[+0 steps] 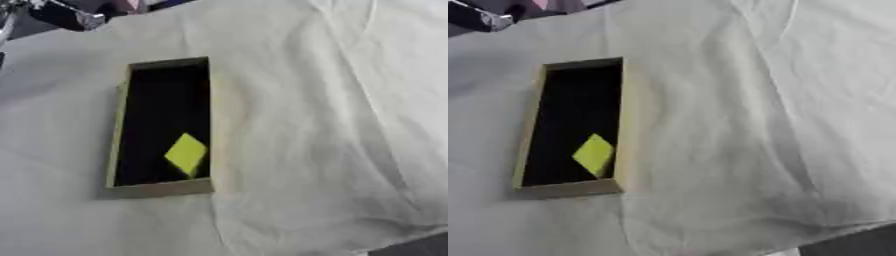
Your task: Pick up objects on the table and place them in the box.
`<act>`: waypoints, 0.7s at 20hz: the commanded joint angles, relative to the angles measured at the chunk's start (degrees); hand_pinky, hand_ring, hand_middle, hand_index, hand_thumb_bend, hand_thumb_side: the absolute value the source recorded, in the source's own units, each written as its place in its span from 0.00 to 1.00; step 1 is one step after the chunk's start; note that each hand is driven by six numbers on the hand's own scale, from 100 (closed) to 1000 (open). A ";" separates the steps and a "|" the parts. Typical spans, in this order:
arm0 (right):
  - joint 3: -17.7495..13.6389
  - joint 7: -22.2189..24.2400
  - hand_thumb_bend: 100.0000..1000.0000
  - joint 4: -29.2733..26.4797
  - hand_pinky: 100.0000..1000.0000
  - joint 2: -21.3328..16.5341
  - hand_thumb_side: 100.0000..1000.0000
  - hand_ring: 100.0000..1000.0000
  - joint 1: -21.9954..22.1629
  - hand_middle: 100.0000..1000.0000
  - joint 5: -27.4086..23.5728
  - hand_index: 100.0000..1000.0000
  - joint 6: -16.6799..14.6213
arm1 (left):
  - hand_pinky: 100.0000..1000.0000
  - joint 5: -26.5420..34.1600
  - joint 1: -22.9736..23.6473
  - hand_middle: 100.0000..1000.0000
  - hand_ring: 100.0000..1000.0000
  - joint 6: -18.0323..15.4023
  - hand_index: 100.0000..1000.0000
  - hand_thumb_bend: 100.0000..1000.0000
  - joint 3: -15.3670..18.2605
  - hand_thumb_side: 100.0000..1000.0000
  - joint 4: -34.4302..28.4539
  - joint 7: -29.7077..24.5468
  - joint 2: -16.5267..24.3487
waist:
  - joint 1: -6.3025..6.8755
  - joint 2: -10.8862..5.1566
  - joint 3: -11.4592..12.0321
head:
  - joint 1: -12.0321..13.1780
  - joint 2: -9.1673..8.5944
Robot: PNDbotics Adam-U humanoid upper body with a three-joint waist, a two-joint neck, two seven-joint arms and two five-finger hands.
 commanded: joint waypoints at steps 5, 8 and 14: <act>-1.20 0.05 0.00 -0.62 0.89 -1.03 0.60 1.00 0.15 0.50 -1.08 0.83 -0.01 | 0.32 5.02 3.58 0.52 0.33 2.12 0.66 0.04 -3.73 0.00 -14.99 -0.48 4.37 | -0.99 -1.83 0.77 | -0.82 1.17; -1.39 -0.12 0.00 -0.62 0.89 -0.74 0.60 1.00 0.38 0.50 -1.18 0.83 0.04 | 0.32 4.02 6.04 0.52 0.34 2.63 0.66 0.05 -4.57 0.00 -19.28 0.10 3.72 | -1.26 -2.00 1.25 | -0.83 1.25; -1.65 -0.24 0.00 -0.62 0.89 -0.16 0.61 1.00 0.76 0.50 -1.53 0.83 0.39 | 0.33 -1.97 10.15 0.52 0.37 2.20 0.66 0.10 -5.98 0.00 -24.15 0.49 1.90 | -1.75 -2.44 2.33 | -0.96 1.26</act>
